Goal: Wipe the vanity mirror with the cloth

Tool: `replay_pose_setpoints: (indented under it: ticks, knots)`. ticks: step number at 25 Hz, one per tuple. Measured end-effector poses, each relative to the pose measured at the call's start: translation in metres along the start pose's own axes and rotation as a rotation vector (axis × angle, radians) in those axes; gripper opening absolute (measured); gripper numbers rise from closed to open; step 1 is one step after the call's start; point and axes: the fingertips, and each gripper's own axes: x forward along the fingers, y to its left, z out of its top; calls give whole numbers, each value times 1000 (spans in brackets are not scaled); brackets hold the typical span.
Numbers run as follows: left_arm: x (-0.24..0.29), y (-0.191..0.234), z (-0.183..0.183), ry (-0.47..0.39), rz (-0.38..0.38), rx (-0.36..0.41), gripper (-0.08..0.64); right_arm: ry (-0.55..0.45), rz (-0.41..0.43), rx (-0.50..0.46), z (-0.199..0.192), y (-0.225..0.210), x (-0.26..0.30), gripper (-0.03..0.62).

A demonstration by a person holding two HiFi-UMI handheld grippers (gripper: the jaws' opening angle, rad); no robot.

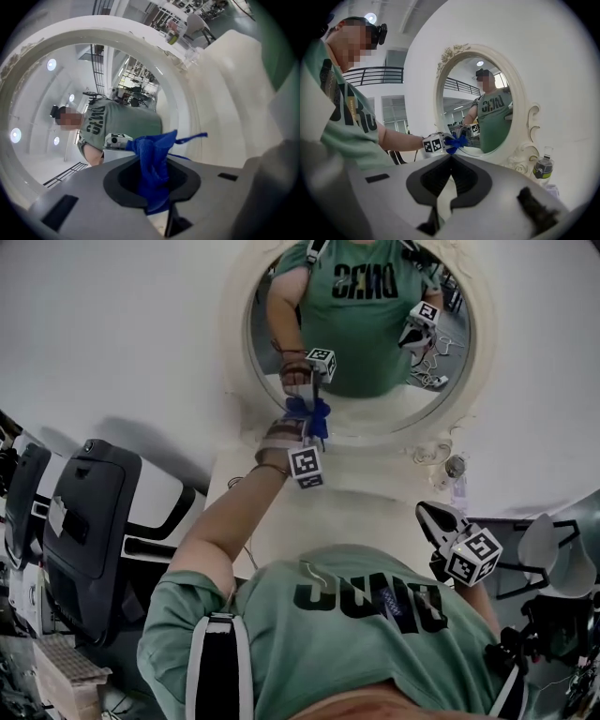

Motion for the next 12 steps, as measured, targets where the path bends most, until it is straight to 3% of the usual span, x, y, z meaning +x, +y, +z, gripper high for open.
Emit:
replay_pose_setpoints:
  ticks: [3, 8, 10, 12]
  knots:
    - [-41, 70, 24, -87, 121, -77, 87, -19, -21, 22, -2, -8, -9, 8]
    - [-170, 276, 89, -302, 514, -128, 87, -52, -15, 26, 3, -11, -8, 8]
    - [-211, 342, 105, -335, 620, -125, 87, -67, -2, 19, 4, -11, -4, 8]
    - [-221, 382, 105, -305, 679, -102, 87, -75, 4, 13, 6, -11, -2, 8]
